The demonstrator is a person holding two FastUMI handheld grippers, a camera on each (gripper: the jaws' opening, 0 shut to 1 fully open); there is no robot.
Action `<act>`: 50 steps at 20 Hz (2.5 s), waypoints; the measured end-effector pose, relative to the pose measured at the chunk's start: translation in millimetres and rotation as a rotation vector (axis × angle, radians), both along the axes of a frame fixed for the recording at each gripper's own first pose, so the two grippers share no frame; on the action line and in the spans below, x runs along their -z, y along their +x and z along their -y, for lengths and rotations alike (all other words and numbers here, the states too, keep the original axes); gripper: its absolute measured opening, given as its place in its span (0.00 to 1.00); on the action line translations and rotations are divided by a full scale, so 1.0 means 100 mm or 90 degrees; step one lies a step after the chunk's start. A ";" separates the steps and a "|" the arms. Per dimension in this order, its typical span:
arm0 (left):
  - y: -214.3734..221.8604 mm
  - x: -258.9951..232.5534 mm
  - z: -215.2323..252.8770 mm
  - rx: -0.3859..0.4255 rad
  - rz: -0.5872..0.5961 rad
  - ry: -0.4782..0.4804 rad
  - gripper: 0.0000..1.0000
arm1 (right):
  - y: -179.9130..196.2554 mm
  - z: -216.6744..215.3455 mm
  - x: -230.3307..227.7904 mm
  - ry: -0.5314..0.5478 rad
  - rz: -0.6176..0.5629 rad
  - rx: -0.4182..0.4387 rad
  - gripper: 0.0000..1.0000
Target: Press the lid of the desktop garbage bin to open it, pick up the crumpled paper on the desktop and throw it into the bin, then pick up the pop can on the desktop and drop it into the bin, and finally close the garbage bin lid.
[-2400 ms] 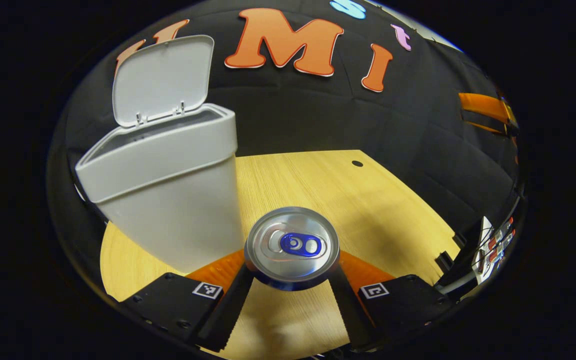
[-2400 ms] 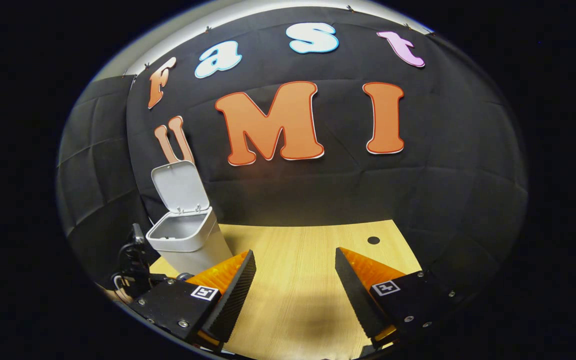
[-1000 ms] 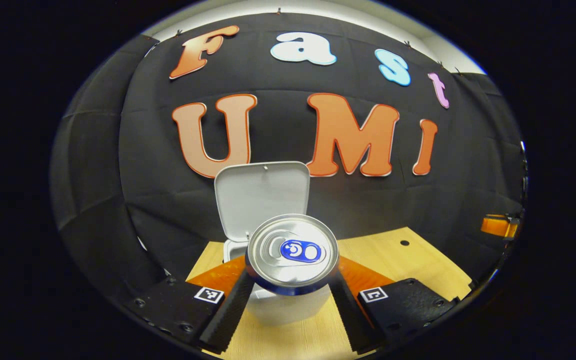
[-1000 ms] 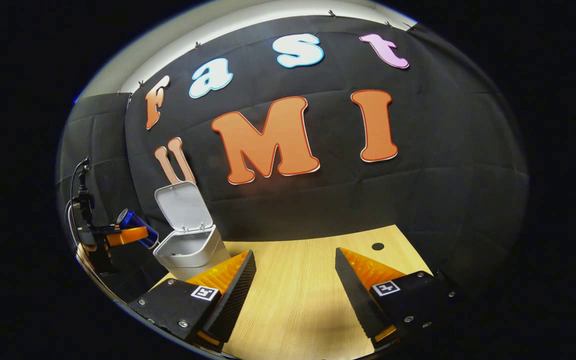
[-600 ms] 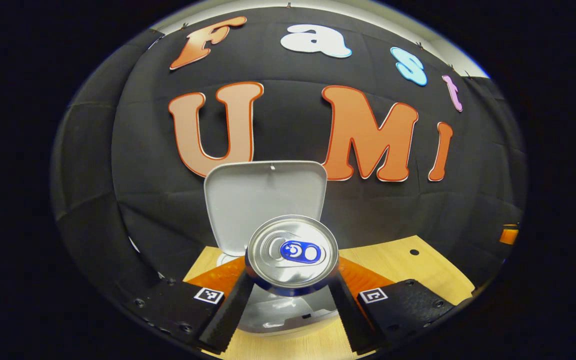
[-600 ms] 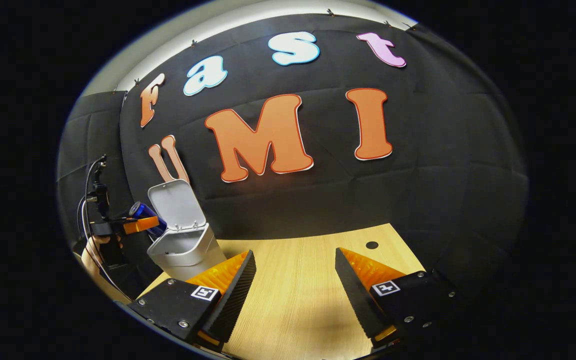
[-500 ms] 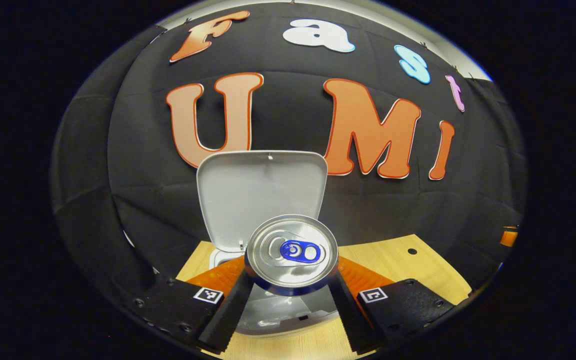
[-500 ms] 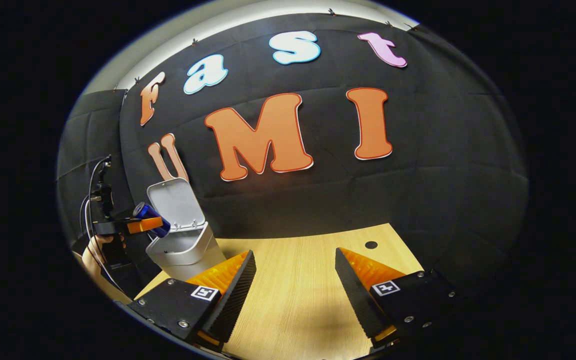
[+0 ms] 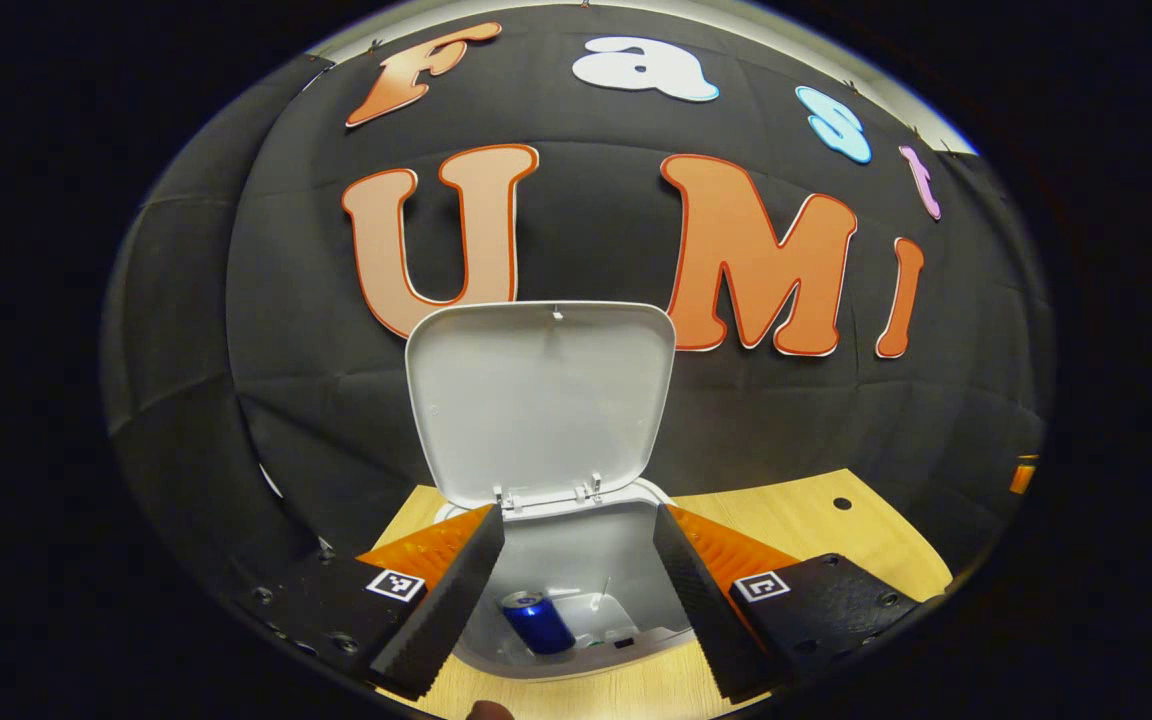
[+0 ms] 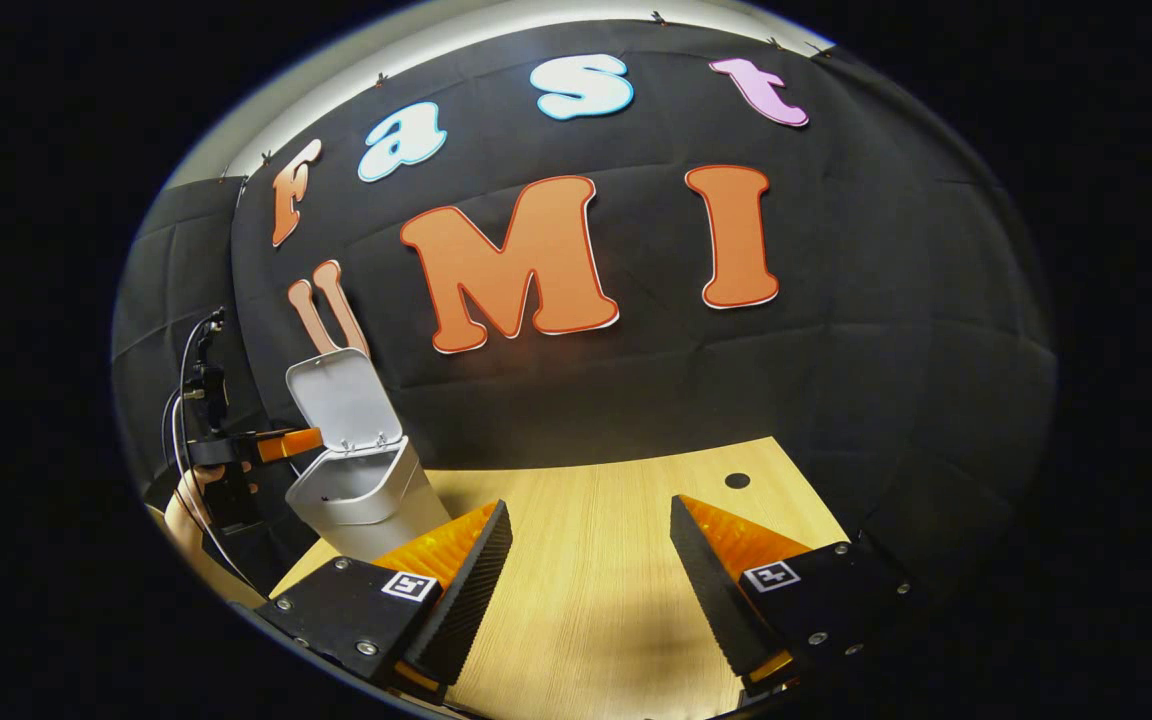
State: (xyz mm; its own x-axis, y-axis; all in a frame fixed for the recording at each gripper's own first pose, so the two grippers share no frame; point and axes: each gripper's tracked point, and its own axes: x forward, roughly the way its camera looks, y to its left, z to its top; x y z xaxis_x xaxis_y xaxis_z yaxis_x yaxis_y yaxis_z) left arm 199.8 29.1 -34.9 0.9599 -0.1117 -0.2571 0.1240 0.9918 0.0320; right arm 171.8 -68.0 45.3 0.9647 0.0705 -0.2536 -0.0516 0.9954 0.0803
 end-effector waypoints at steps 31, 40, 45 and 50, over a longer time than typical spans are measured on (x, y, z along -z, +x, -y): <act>0.26 -2.07 -0.25 -0.001 0.122 -0.014 0.95 | 0.12 -0.27 0.17 0.014 -0.029 -0.043 0.95; 1.13 -1.74 -0.22 0.009 -0.017 -0.007 0.95 | 0.18 -0.18 0.31 0.028 -0.051 -0.020 0.95; 1.48 -1.44 -0.33 0.000 -0.073 0.040 0.95 | 0.20 -0.14 0.39 0.036 -0.067 -0.005 0.95; 1.55 -1.04 -0.35 0.004 -0.143 -0.008 0.96 | 0.20 -0.09 0.44 0.038 -0.076 0.009 0.96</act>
